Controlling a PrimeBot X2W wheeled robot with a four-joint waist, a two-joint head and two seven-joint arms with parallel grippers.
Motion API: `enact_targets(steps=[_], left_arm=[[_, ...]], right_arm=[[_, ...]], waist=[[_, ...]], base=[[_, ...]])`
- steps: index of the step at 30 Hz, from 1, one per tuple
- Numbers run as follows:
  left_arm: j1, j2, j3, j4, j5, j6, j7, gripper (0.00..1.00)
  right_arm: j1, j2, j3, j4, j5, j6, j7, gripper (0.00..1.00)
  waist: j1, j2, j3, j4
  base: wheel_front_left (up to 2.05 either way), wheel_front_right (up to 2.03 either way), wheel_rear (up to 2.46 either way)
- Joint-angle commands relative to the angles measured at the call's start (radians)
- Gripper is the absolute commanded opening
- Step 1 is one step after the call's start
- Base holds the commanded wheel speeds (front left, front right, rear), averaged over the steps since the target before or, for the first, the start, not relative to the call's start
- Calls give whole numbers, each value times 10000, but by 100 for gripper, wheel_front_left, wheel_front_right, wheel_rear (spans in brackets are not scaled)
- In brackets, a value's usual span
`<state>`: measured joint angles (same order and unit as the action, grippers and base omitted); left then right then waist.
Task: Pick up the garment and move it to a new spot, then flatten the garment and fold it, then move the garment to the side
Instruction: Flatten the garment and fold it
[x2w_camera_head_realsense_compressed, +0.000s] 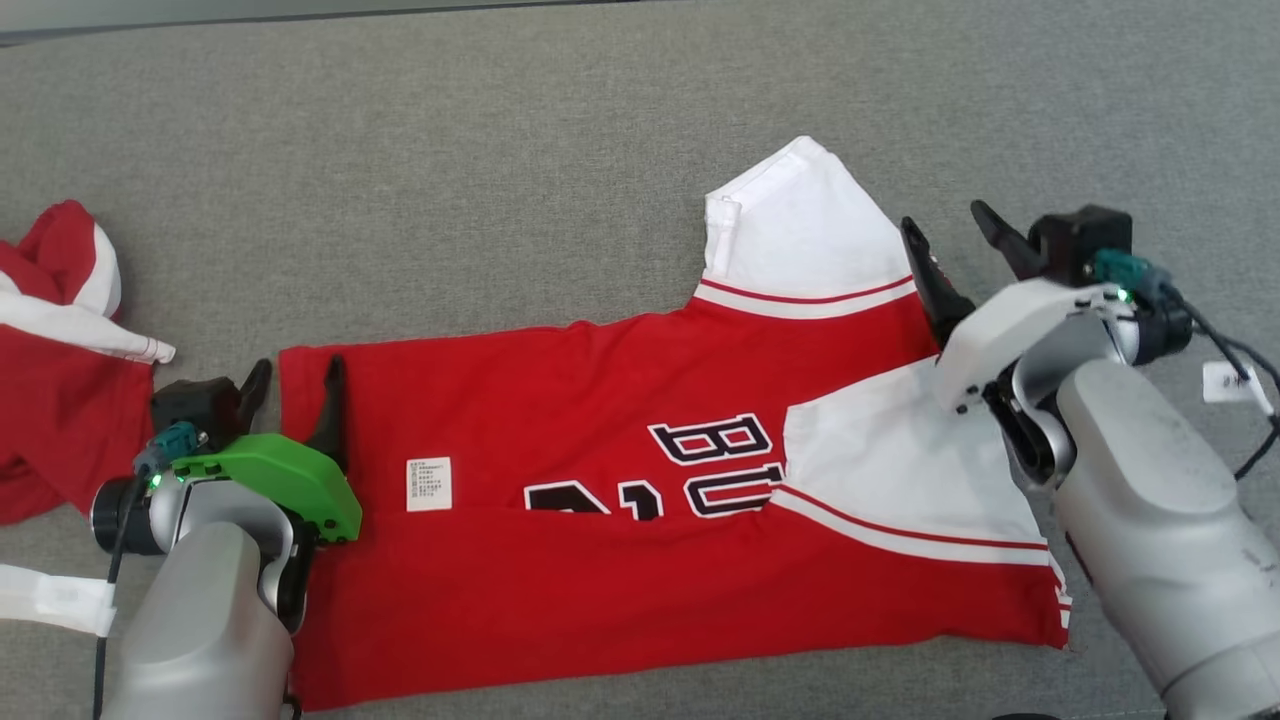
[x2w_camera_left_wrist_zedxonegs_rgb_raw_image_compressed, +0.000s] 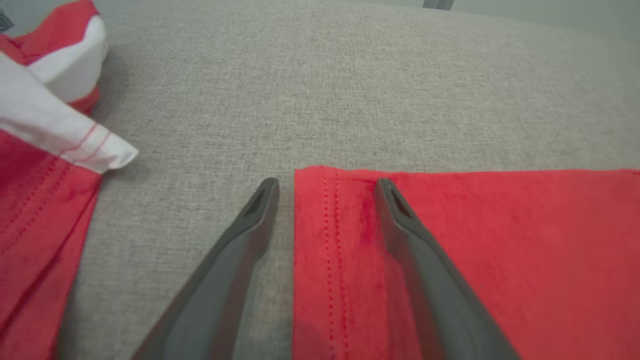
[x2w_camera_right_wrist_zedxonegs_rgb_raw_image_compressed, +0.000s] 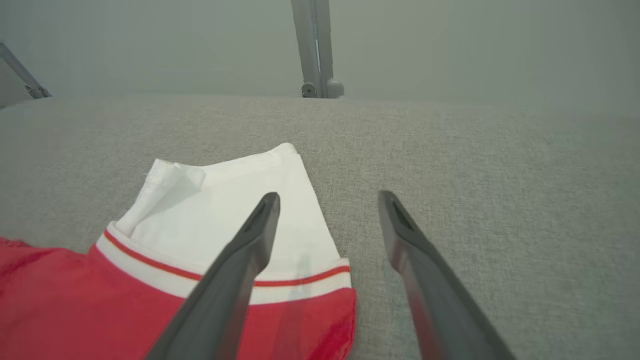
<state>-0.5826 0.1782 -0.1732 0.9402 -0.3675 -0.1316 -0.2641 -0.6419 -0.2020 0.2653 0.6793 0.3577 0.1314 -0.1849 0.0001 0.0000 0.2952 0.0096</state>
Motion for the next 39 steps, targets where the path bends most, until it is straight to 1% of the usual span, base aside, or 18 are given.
enact_targets(steps=[1, 5, 8, 9, 10, 11, 12, 13, 21, 22, 28, 37, 38, 39], left_arm=[[-274, 82, -39, 150, 146, 22, 1, 100], [-553, -117, -182, 669, 240, 20, 9, 100], [-779, -272, -440, 1093, 45, 22, 11, 100], [-878, -287, -507, 1203, -27, 20, 11, 90], [-960, -296, -606, 1288, -89, 20, 12, 62], [-1025, -327, -741, 1369, -188, 20, 13, 43], [-1095, -349, -860, 1441, -268, 20, 12, 28], [-1168, -350, -997, 1485, -339, 20, 12, 0], [-1556, -403, -2139, 1370, -1132, 20, 72, 0], [-1556, -403, -2139, 1370, -1132, 20, 72, 0], [-1896, -384, -2903, 1008, -1674, 20, -9, 0], [-2273, -666, -3690, 494, -2126, 20, -8, 0], [-2302, -693, -3738, 452, -2176, 20, -9, 0], [-2329, -712, -3775, 415, -2198, 20, -8, 0]], right_arm=[[-543, -229, 377, 277, 183, -15, 518, 100], [-1595, -595, 1192, 764, 578, -14, 1556, 100], [-2134, -797, 1712, 1103, 918, -15, 2192, 100], [-2312, -865, 1858, 1203, 1009, -15, 2330, 100], [-2421, -916, 1983, 1334, 1093, -15, 2482, 100], [-2536, -950, 2123, 1435, 1140, -15, 2579, 100], [-2651, -959, 2235, 1538, 1224, -15, 2670, 100], [-2728, -965, 2331, 1649, 1322, -15, 2771, 100], [-3467, -1117, 2941, 2391, 1730, -16, 2935, 100], [-3467, -1117, 2941, 2391, 1730, -16, 2935, 100], [-4120, -1176, 3263, 3084, 2079, -16, 3097, 100], [-4879, -1229, 3458, 4200, 2576, -16, 4123, 100], [-4951, -1220, 3463, 4285, 2622, -16, 4200, 88], [-4974, -1195, 3539, 4331, 2641, -16, 4279, 56]], waist=[[-1, 0, 130, 166], [-1, 0, 164, 380], [-1, 0, 141, 502], [-1, 0, 132, 538], [-1, 0, 124, 570], [-1, 0, 121, 602], [-1, 0, 120, 631], [-1, 0, 120, 657], [-1, 0, 372, 906], [-1, 0, 372, 906], [-1, 0, 727, 1357], [-1, 0, 1123, 2059], [-1, 0, 1151, 2105], [-1, 0, 1164, 2132]], base=[[0, 0, 0], [0, 0, 0], [0, 0, 0], [0, 0, 0], [0, 0, 0], [0, 0, 0], [0, 0, 0], [0, 0, 0], [0, 0, 0], [0, 0, 0], [0, 0, 0], [0, 0, 0], [0, 0, 0], [0, 0, 0]])
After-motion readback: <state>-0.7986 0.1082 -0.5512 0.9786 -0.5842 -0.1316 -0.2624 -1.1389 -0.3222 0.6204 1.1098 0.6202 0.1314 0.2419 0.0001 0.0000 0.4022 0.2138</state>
